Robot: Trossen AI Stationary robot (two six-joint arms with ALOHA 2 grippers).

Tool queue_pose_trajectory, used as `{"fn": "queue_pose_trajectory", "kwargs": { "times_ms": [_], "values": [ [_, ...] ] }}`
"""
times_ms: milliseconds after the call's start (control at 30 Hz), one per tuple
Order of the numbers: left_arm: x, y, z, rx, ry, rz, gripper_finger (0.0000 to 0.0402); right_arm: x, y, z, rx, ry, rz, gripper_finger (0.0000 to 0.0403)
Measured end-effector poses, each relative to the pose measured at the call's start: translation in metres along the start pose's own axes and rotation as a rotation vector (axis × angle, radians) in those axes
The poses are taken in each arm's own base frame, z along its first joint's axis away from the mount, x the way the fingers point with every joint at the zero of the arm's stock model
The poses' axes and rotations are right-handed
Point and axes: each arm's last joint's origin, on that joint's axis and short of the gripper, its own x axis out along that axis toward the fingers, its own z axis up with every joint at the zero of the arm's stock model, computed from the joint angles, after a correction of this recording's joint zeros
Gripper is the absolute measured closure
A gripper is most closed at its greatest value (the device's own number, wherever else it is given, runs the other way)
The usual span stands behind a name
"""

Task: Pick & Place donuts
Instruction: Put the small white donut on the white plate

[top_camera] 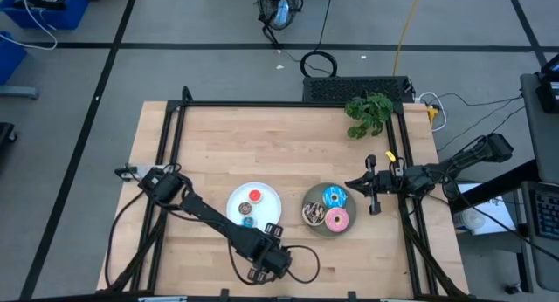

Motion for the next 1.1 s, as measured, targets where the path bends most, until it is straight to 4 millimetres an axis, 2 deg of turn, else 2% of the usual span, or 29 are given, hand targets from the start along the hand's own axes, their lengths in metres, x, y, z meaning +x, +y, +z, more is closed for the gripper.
{"fn": "queue_pose_trajectory", "kwargs": {
  "times_ms": [267,400,600,667,767,900,1100],
  "values": [
    [0.005,0.000,-0.006,-0.017,0.017,-0.040,0.0198,0.000,0.000,0.000,0.000,0.000,-0.001,0.0403],
    [0.006,0.000,-0.006,-0.020,0.018,-0.083,0.0249,0.000,0.000,0.000,0.000,0.000,0.000,0.0403],
    [0.006,0.003,-0.005,-0.029,0.027,-0.144,0.0375,0.000,0.000,0.000,0.000,0.000,0.000,0.0403],
    [0.006,0.005,-0.005,-0.046,0.035,-0.148,0.0387,0.000,0.000,0.000,0.000,0.000,0.000,0.0403],
    [0.001,0.006,-0.002,-0.044,0.061,-0.143,0.0378,0.000,0.000,0.000,0.000,0.000,0.000,0.0403],
    [-0.019,0.006,0.008,0.022,0.085,-0.106,0.0389,0.000,0.000,0.000,0.000,0.000,0.000,0.0403],
    [-0.083,0.011,0.030,0.082,0.083,-0.008,0.0382,0.000,0.000,0.000,0.000,0.000,0.000,0.0403]
  ]
}}
